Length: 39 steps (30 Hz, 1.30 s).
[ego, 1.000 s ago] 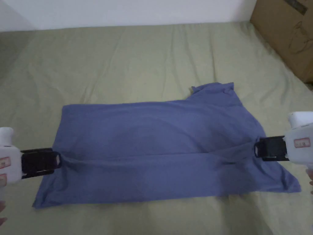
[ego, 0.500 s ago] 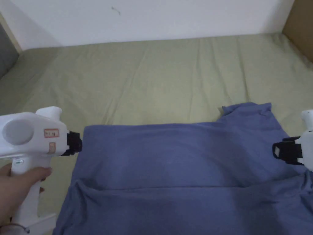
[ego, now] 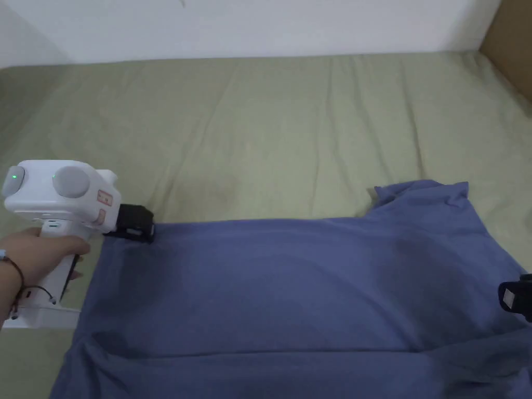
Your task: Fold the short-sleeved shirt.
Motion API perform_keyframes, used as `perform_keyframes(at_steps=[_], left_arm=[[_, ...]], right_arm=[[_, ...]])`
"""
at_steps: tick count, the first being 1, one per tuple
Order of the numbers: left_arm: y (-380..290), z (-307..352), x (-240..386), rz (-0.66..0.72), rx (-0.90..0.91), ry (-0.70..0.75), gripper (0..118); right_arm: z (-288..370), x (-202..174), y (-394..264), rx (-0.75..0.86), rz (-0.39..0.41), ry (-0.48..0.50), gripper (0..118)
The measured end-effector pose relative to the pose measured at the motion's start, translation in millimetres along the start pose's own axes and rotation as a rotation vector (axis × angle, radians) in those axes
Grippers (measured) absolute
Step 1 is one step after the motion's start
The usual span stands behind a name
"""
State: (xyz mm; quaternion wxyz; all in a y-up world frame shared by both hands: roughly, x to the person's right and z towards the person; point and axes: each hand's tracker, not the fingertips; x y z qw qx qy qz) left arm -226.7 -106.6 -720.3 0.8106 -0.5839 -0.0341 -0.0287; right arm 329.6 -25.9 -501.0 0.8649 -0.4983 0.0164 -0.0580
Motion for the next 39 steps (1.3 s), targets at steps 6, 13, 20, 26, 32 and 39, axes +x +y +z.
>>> perform_keyframes(at_steps=[6, 13, 20, 26, 32, 39], left_arm=[[-7.9, 27.6, -12.2, 0.02, 0.063, -0.096, 95], [-21.2, 76.7, -5.4, -0.108, 0.154, -0.143, 3], [-28.4, 105.9, 1.2, -0.088, 0.171, -0.168, 3], [-22.3, 103.5, -3.0, -0.084, 0.154, -0.177, 3], [-20.3, 93.2, -14.6, -0.016, 0.128, -0.223, 3], [-33.8, 98.1, -21.9, 0.013, 0.12, -0.236, 3]], right_arm=[[-8.1, 13.5, 7.6, -0.012, -0.037, 0.012, 1], [-26.0, 21.3, 51.3, 0.022, -0.06, 0.066, 1], [-101.6, 39.6, 139.3, -0.03, -0.089, 0.047, 77], [-156.0, 60.2, 157.1, -0.111, -0.16, -0.071, 112], [-160.2, 49.7, 160.2, -0.067, -0.03, -0.093, 2], [-105.7, 54.1, 157.9, -0.017, -0.016, 0.016, 2]])
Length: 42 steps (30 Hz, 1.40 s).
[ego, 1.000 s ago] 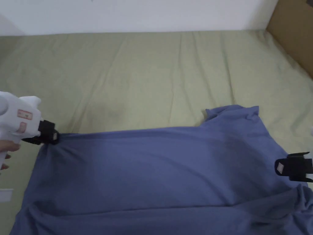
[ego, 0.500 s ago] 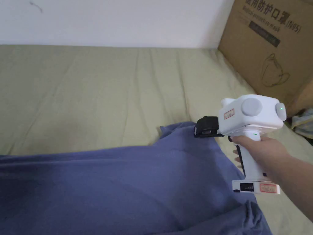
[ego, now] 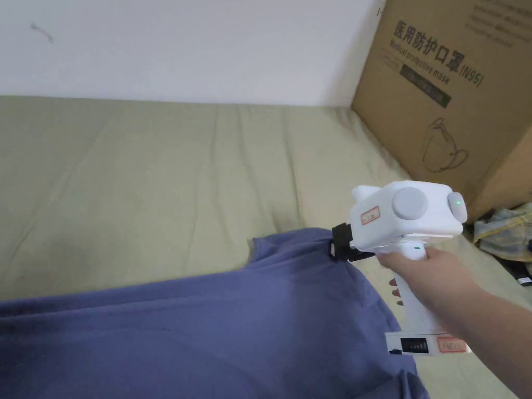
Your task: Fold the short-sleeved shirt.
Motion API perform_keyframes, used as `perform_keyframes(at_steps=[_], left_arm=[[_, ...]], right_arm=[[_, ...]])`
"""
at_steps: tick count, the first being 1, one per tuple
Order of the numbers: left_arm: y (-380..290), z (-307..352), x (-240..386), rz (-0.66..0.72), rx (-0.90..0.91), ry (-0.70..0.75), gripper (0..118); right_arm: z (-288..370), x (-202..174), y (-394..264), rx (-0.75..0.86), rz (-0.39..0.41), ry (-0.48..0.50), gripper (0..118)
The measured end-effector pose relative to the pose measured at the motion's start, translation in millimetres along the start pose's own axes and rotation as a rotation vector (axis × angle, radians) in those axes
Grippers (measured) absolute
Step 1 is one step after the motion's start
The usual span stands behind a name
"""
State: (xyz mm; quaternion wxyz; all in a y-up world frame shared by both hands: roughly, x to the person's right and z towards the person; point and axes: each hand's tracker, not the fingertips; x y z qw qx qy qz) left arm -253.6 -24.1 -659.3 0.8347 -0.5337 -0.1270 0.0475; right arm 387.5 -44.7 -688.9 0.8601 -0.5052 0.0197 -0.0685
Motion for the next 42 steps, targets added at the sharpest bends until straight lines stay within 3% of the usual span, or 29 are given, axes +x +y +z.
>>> perform_keyframes(at_steps=[4, 11, 15, 22, 28, 29, 31, 32, 33, 34, 38, 42], left_arm=[[-15.3, 24.4, -1.5, 0.04, -0.008, -0.058, 3], [-55.1, 94.3, 9.0, 0.01, 0.032, -0.091, 3], [-87.4, 117.7, 14.9, -0.002, 0.051, -0.115, 3], [-158.9, 93.8, 29.0, -0.091, -0.008, -0.085, 3], [-206.9, 63.6, 35.1, -0.122, -0.077, -0.041, 4], [-210.3, 63.9, 34.7, -0.108, -0.086, -0.045, 7], [-215.0, 68.4, 36.9, -0.073, -0.081, -0.02, 35], [-214.8, 71.9, 34.6, -0.067, -0.067, -0.01, 61], [-215.3, 76.9, 36.9, -0.064, -0.048, -0.001, 101], [-215.1, 81.7, 40.5, -0.056, -0.019, 0.018, 118], [-203.8, 118.2, 71.1, 0.011, 0.158, 0.03, 116], [-194.9, 137.5, 119.2, -0.029, 0.288, 0.107, 116]], right_arm=[[55.8, 15.2, -12.9, 0.047, -0.069, 0.052, 2], [171.0, 20.1, -83.4, 0.099, -0.094, 0.121, 2], [201.1, 26.5, -145.0, 0.074, -0.103, 0.131, 2], [165.3, 40.1, -243.0, -0.051, -0.176, 0.103, 2], [116.8, 39.3, -274.9, -0.13, -0.158, 0.016, 2], [116.1, 38.8, -275.4, -0.122, -0.162, 0.01, 4], [120.0, 28.1, -273.1, -0.1, -0.128, -0.032, 35], [123.9, 21.1, -270.9, -0.079, -0.106, -0.09, 59], [130.1, 13.3, -270.2, -0.055, -0.084, -0.13, 94], [135.4, 6.3, -268.6, -0.036, -0.065, -0.141, 99], [174.7, -45.3, -253.5, 0.089, -0.026, -0.12, 99], [195.9, -103.6, -243.0, 0.232, -0.001, -0.118, 99]])
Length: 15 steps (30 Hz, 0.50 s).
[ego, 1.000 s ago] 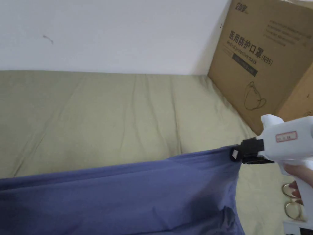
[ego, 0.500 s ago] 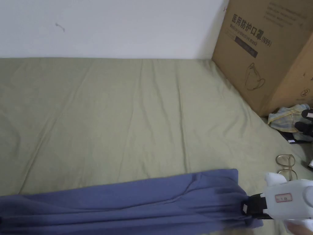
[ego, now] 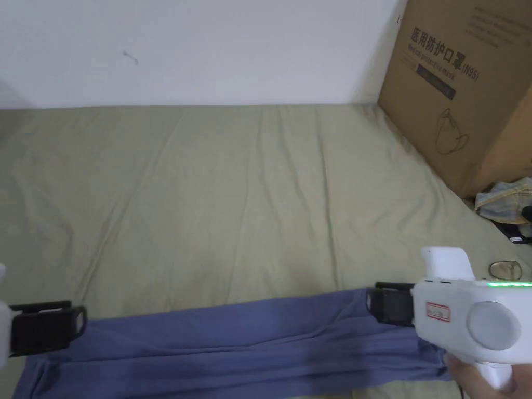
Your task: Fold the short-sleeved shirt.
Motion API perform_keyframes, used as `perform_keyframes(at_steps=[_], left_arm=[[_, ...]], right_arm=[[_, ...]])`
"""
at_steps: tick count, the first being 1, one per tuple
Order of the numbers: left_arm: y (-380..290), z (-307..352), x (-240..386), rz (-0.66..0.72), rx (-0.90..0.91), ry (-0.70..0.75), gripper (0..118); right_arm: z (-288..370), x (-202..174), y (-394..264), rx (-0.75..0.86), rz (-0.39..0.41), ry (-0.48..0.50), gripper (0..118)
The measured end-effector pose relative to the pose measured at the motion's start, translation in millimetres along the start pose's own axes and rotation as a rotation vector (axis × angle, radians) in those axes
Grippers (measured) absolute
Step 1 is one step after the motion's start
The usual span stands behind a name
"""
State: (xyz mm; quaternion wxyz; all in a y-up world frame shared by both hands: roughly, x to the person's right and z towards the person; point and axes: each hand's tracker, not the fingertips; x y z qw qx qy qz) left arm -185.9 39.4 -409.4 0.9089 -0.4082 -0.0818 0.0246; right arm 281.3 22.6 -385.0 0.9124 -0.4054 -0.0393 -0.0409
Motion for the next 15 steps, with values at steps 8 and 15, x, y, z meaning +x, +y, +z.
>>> perform_keyframes(at_steps=[8, 15], left_arm=[[-16.1, -37.1, 57.7, 0.0, -0.006, 0.1, 0], [-28.6, -35.9, 67.7, -0.038, 0.055, 0.166, 0]], right_arm=[[-33.5, -68.0, -1.8, 0.023, 0.046, -0.037, 0], [-49.5, -96.1, -14.5, -0.04, 0.05, -0.046, 0]])
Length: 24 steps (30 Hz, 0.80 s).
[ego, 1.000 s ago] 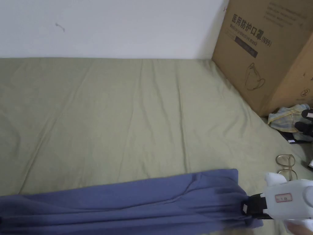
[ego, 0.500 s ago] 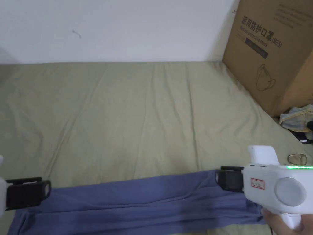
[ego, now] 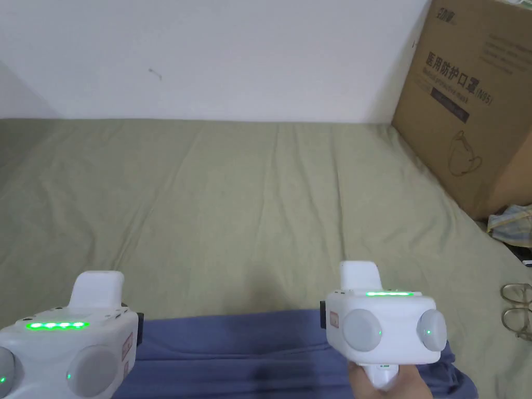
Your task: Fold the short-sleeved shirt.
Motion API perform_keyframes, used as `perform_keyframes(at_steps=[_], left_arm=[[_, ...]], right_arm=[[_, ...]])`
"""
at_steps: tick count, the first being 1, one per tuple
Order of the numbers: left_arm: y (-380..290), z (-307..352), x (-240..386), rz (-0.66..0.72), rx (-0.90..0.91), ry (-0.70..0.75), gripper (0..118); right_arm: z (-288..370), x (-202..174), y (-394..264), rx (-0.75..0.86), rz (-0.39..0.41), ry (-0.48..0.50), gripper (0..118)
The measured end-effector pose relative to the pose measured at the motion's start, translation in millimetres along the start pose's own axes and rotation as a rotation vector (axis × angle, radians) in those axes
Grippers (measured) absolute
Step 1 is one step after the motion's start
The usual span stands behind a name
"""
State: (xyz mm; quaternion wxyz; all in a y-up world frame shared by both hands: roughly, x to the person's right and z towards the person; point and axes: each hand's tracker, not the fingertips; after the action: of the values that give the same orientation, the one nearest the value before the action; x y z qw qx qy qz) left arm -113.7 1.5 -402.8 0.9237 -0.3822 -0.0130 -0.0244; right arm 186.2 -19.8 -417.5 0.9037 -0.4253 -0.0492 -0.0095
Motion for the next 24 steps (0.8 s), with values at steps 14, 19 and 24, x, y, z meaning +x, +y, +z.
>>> perform_keyframes(at_steps=[14, 19, 24], left_arm=[[-62.3, -60.3, -244.7, 0.637, -0.205, -0.602, 117], [-83.7, -104.9, -251.6, 0.8, -0.27, -0.787, 118], [-81.3, -140.5, -227.8, 0.856, -0.278, -1.051, 118]], right_arm=[[-23.5, -3.2, -12.6, -0.083, 0.036, -0.011, 0], [-30.7, 2.6, -15.3, -0.112, 0.048, -0.029, 0], [-38.4, 6.0, -15.2, -0.136, 0.038, -0.024, 0]])
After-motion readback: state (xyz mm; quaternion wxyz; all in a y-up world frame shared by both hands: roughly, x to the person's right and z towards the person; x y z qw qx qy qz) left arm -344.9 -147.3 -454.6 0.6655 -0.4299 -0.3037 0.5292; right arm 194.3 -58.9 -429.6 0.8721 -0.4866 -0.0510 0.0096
